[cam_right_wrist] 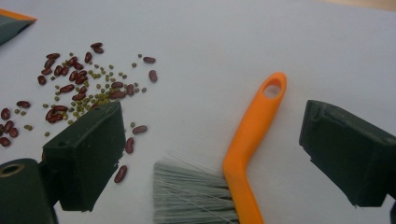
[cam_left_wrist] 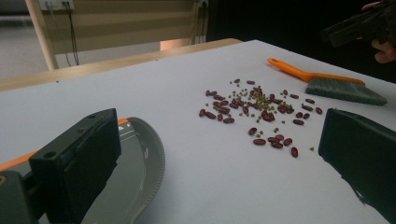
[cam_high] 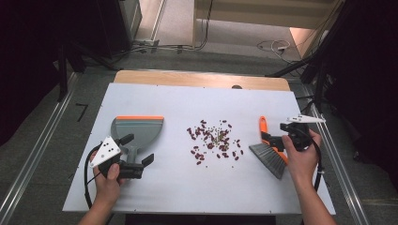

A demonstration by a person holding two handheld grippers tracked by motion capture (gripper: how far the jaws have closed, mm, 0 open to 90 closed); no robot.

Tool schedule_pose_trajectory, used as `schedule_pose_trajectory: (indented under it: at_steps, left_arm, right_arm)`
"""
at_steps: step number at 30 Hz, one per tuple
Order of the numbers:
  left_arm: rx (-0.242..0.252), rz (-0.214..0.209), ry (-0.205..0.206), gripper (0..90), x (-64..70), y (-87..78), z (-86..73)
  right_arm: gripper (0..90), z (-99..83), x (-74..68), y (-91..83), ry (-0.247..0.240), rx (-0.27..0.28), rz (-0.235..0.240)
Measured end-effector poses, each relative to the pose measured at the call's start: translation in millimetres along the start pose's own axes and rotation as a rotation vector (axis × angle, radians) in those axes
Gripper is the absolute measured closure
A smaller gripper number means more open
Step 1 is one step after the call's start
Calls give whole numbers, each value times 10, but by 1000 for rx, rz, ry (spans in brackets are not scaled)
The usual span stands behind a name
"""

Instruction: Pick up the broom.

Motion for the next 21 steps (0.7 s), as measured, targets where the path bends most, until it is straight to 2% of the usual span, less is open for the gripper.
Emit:
schedule_pose_trajectory:
  at_steps: [2, 4, 6, 7, 9, 10, 11, 13, 15, 17, 21]
  left_arm:
    - [0, -2, 0, 0, 1, 1, 2]
    - [-4, -5, 2, 0, 4, 6, -2]
    - [-3, -7, 0, 0, 5, 8, -2]
    - [-3, -6, 0, 0, 2, 7, 0]
    - [-3, -4, -1, 0, -2, 6, 1]
    - [-4, -4, -1, 0, -3, 7, -1]
    - [-5, -4, -2, 0, -4, 8, -2]
    - [-6, -5, -4, 0, -6, 11, -3]
    - [-7, -4, -5, 0, -7, 15, -4]
    - [-10, -3, -1, 0, -6, 15, -6]
    - [-11, -3, -1, 0, -7, 16, -9]
  right_arm:
    - [154, 43, 18, 59, 11, -28, 4]
    - [195, 82, 43, 106, 18, -54, -16]
    - [233, 99, 81, 174, 37, -105, -25]
    - [290, 97, 106, 208, 59, -138, -36]
    - [423, 107, 132, 247, 73, -146, -25]
    - [445, 113, 144, 254, 86, -143, -26]
    - [453, 115, 152, 273, 88, -156, -23]
    - [459, 91, 144, 318, 91, -221, -8]
    - [461, 62, 153, 366, 77, -265, -36]
    - [457, 23, 160, 410, 86, -310, -29]
    - [484, -26, 161, 488, 67, -368, -88]
Point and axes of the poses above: each handheld gripper's, and its own axes: y roughly forward along the jaws, z roughly out of its top, x roughly to its right, the point moved 7 cm from there along y, roughly forward along the jaws, and after that the axes turned 9 degrees about -y, right-handed, at the moved point
